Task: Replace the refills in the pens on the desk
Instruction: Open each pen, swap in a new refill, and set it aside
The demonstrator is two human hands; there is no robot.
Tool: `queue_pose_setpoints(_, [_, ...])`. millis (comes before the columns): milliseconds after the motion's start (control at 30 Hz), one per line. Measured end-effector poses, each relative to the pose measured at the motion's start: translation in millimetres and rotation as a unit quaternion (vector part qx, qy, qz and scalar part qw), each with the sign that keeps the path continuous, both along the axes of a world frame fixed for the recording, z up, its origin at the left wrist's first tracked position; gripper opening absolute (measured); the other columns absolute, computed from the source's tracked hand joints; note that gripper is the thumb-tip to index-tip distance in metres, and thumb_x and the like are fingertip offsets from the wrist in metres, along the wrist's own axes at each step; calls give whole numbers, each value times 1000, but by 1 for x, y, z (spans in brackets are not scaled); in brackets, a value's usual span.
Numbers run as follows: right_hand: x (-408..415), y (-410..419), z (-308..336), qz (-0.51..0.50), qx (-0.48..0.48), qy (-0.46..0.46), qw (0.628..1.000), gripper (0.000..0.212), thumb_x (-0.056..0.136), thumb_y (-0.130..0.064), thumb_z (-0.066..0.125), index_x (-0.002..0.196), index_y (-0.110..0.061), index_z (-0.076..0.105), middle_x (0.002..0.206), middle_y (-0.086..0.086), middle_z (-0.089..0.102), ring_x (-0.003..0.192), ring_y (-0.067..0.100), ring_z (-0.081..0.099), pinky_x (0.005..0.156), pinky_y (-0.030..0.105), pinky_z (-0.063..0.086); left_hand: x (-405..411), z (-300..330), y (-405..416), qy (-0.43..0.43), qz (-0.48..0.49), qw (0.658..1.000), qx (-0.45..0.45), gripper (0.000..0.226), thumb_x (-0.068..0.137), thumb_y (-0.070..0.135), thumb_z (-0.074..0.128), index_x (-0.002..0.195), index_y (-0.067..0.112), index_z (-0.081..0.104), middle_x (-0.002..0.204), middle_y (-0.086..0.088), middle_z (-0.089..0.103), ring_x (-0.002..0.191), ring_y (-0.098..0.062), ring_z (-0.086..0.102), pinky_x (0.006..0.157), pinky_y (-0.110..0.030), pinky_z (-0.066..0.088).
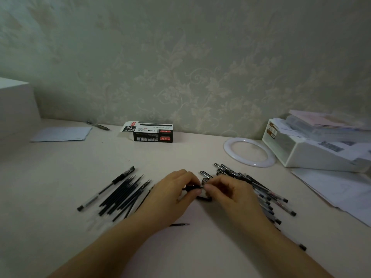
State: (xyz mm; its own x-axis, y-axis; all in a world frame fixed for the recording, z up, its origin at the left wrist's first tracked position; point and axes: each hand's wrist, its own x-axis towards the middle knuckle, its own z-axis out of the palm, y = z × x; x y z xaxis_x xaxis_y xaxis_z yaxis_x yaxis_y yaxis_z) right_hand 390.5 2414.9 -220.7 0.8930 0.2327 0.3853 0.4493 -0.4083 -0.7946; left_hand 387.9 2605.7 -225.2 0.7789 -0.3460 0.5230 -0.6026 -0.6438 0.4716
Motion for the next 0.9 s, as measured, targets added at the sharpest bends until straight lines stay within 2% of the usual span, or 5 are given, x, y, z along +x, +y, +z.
queue_pose_setpoints(133, [-4, 4, 0, -24, -52, -39, 998, 35, 95, -41, 52, 70, -18, 63, 62, -6, 60, 55, 3, 51, 54, 14, 36, -1, 1, -1, -1, -9, 1000, 6, 10, 94, 32, 59, 99, 24, 62, 91, 13, 57, 86, -2, 50, 74, -26, 45])
queue_pose_setpoints(333, [-3, 2, 3, 0, -53, -22, 998, 4, 91, -25, 67, 87, -23, 67, 75, -16, 64, 60, 2, 52, 57, 13, 41, -1, 1, -1, -3, -4, 1000, 6, 8, 94, 30, 59, 99, 25, 62, 90, 15, 56, 83, 3, 47, 72, -16, 40])
queue_pose_setpoints(567, [-4, 3, 1, -26, -63, -28, 997, 41, 92, -50, 50, 76, -15, 66, 66, 0, 62, 58, 13, 54, 56, 27, 42, 0, 0, -2, -2, -9, 1000, 0, 10, 94, 31, 60, 100, 24, 63, 91, 14, 57, 84, -1, 49, 74, -27, 46])
queue_pose_setpoints(700, [-4, 2, 4, -2, -63, -20, 998, 6, 91, -27, 66, 89, -23, 69, 76, -16, 64, 59, 2, 50, 58, 13, 39, -1, 0, 0, -10, -3, 1000, -2, 7, 93, 30, 59, 98, 26, 62, 90, 16, 56, 84, 1, 48, 73, -21, 43])
queue_pose_setpoints(900, [-5, 3, 3, 6, -62, -22, 998, 22, 96, -27, 58, 77, -19, 65, 62, -11, 57, 58, 2, 48, 56, 16, 36, -1, 0, -2, -11, -14, 1000, -8, 9, 94, 29, 60, 98, 24, 65, 88, 15, 57, 79, 4, 47, 70, -19, 41])
